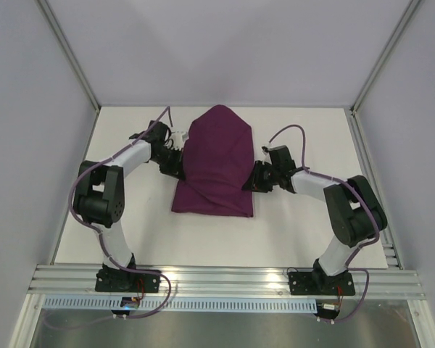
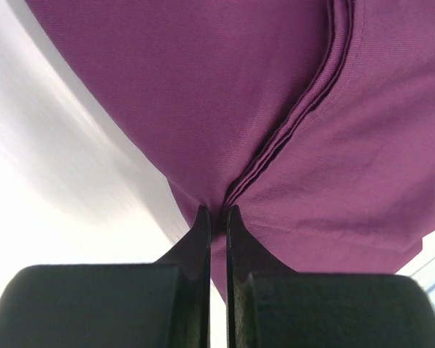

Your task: Prepare the surgical pack

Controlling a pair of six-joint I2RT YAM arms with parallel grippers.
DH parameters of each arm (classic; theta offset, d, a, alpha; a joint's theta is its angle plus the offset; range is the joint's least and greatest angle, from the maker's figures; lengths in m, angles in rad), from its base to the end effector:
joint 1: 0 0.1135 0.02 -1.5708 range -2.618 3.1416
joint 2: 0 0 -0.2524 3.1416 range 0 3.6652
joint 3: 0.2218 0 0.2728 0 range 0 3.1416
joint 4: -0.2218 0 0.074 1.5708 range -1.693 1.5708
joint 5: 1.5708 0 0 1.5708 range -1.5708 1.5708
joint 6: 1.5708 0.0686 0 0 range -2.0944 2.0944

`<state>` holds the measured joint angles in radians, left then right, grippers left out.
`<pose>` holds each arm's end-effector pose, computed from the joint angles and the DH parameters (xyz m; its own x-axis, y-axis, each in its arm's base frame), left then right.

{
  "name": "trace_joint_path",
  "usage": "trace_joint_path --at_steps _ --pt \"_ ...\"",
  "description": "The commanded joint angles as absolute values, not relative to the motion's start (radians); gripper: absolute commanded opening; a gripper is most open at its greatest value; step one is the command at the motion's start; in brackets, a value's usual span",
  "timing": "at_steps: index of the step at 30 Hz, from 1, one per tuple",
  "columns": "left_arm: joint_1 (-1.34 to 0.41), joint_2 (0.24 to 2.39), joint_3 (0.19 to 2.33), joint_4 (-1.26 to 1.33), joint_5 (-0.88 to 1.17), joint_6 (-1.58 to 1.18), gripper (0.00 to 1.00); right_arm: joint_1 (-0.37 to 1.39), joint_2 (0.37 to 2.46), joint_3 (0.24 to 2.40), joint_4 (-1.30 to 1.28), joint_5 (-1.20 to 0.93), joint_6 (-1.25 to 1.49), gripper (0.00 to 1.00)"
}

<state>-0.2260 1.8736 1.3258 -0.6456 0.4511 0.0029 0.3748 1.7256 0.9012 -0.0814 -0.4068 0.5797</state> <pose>0.3867 -0.1196 0.1409 -0.9049 0.2108 -0.3697 0.3609 0.8405 -0.4042 0.3327 0.1601 0.1005 -0.9213 0.1782 -0.3457 -0.0702 0.7980 0.5985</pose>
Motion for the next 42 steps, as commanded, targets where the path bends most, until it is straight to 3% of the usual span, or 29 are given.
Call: trace_joint_path --at_steps 1,6,7,8,9,10,12,18,19,21,22,23,25,27,29,36,42 --pt "-0.236 1.810 1.210 -0.781 0.485 0.095 0.00 0.396 1.646 0.838 -0.109 -0.422 0.583 0.26" --pt "-0.236 1.721 1.094 -0.827 0.514 0.127 0.00 0.434 1.579 0.795 -0.155 -0.454 0.588 0.31" --pt "-0.236 1.712 1.082 -0.848 0.520 0.135 0.00 0.439 1.562 0.792 -0.164 -0.459 0.581 0.34" --pt "-0.236 1.704 1.071 -0.863 0.526 0.144 0.01 0.440 1.552 0.787 -0.184 -0.466 0.581 0.44" --pt "-0.236 1.692 1.066 -0.892 0.531 0.164 0.10 0.436 1.528 0.787 -0.195 -0.468 0.571 0.50" --pt "-0.236 1.687 1.069 -0.906 0.528 0.178 0.14 0.431 1.516 0.793 -0.219 -0.469 0.563 0.58" --pt "-0.235 1.658 1.097 -0.929 0.499 0.198 0.20 0.404 1.490 0.822 -0.257 -0.472 0.539 0.66" --pt "-0.233 1.556 1.305 -0.996 0.411 0.212 0.41 0.356 1.460 1.069 -0.459 -0.381 0.388 0.75" --pt "-0.233 1.552 1.331 -0.979 0.400 0.209 0.42 0.356 1.474 1.098 -0.462 -0.374 0.376 0.74" --pt "-0.233 1.569 1.403 -0.951 0.387 0.192 0.42 0.353 1.544 1.161 -0.445 -0.370 0.367 0.56" --pt "-0.233 1.586 1.425 -0.925 0.388 0.187 0.41 0.351 1.572 1.178 -0.424 -0.379 0.371 0.39" --pt "-0.233 1.607 1.446 -0.914 0.390 0.178 0.39 0.350 1.604 1.216 -0.413 -0.394 0.374 0.31" --pt "-0.233 1.695 1.508 -0.897 0.397 0.173 0.28 0.348 1.704 1.252 -0.384 -0.448 0.391 0.16" --pt "-0.233 1.796 1.557 -0.899 0.423 0.167 0.20 0.345 1.794 1.292 -0.353 -0.495 0.414 0.09" --pt "-0.233 1.862 1.583 -0.900 0.449 0.164 0.19 0.342 1.851 1.316 -0.325 -0.509 0.428 0.03" --pt "-0.230 2.144 1.712 -0.870 0.425 0.132 0.19 0.279 2.052 1.344 -0.219 -0.515 0.501 0.01" --pt "-0.210 2.229 1.782 -0.881 0.359 0.087 0.19 0.256 2.091 1.368 -0.232 -0.503 0.496 0.01"
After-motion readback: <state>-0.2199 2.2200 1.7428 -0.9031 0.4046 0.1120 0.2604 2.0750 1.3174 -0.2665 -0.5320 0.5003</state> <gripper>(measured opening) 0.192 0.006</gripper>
